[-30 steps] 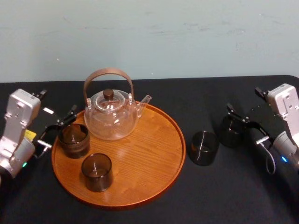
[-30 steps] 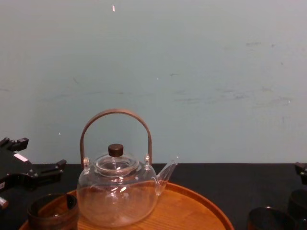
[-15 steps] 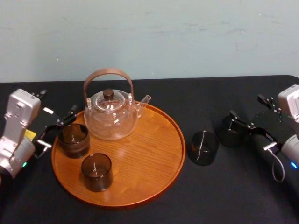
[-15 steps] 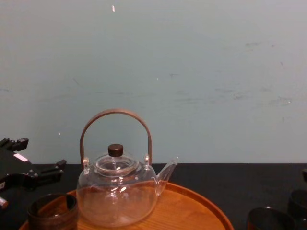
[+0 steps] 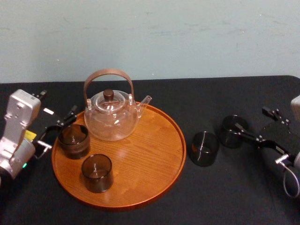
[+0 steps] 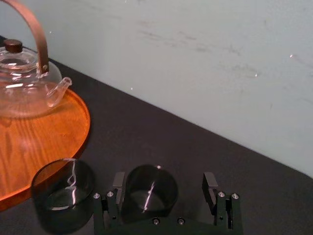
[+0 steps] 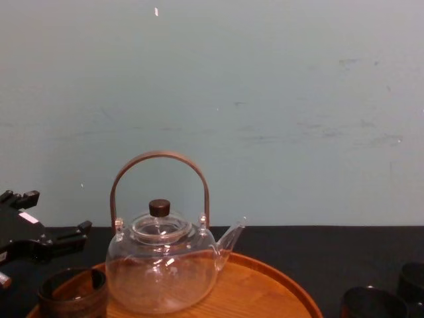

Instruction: Pick up the glass from the table and place it on the tray.

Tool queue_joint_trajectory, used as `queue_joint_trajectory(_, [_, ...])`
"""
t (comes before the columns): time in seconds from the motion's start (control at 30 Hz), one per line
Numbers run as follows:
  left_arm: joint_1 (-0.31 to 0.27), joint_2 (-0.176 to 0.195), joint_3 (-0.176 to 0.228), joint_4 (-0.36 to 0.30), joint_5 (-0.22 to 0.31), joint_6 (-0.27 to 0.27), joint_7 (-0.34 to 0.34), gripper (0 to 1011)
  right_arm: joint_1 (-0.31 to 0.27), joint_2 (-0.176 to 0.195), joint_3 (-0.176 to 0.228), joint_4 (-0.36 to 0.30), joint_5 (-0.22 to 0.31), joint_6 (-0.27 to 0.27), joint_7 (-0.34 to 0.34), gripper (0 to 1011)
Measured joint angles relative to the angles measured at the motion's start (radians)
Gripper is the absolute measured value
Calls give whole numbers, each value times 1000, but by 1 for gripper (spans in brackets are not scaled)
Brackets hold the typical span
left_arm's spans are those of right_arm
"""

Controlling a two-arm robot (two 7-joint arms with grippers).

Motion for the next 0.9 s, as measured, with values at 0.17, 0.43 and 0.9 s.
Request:
queue_joint_trajectory(0.17, [0,0,0,0,0,0,0,1001,-34,13,19,-28,13,31,17,1002])
queue_joint_trajectory(0.43, [0,0,0,0,0,0,0,1001,-69,26,35,-52,17,70,50,1002])
queue_joint_trajectory(0.9, [0,0,0,0,0,0,0,1002,-56,-16,50,-25,9,135,81,1002])
